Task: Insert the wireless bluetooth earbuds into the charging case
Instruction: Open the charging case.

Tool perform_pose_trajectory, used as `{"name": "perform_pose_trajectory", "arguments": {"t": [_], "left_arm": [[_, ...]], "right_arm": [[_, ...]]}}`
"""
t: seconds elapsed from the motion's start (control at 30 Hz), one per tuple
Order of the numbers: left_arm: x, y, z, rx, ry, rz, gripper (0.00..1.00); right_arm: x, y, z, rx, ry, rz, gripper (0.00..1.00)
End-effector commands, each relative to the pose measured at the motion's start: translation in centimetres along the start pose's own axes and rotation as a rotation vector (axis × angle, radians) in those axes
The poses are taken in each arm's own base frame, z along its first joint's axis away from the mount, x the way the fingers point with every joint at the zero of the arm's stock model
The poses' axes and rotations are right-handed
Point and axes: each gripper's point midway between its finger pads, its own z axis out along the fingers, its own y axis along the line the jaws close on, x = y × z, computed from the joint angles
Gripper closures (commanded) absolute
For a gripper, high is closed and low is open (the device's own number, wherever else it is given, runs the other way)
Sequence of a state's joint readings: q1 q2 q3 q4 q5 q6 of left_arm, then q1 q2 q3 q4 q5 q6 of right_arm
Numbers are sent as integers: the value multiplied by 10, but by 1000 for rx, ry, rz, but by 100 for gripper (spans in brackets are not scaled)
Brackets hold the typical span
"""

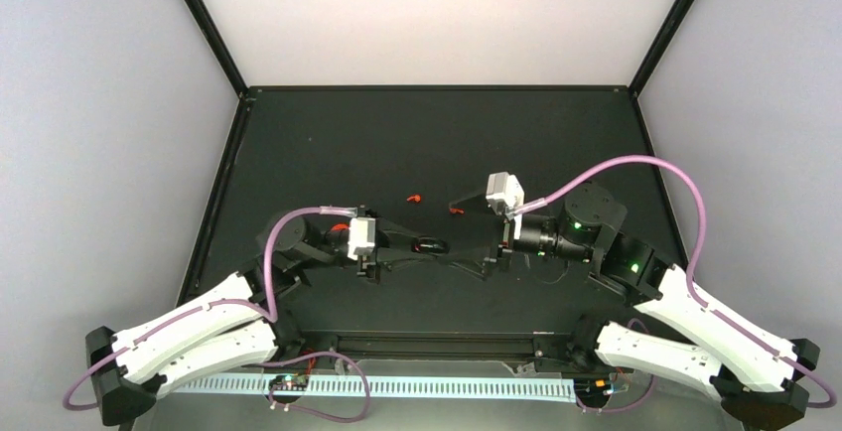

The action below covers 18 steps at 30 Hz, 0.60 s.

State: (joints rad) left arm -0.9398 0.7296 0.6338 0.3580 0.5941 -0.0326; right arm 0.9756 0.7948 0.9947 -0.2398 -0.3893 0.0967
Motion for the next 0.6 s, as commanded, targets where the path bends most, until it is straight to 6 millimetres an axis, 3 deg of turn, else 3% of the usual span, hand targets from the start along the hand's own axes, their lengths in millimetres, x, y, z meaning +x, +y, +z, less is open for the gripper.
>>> {"name": "perform_pose_trajectory", "arguments": {"t": [0.0,0.23,0.33,0.57], "left_arm": [[-20,-16,7,131,-10,-15,98],[-18,-15,13,153,-6,-35,98],[-13,-16,14,163,6,-35,99],[-3,-18,12,169,32,-41,98]], "right_arm": [[9,12,-6,-59,64,-18,4],[15,-6,-8,48,85,-22,4],[9,-16,-13,119,51,-27,4],[-3,-19,-18,151,-1,-24,4]]}}
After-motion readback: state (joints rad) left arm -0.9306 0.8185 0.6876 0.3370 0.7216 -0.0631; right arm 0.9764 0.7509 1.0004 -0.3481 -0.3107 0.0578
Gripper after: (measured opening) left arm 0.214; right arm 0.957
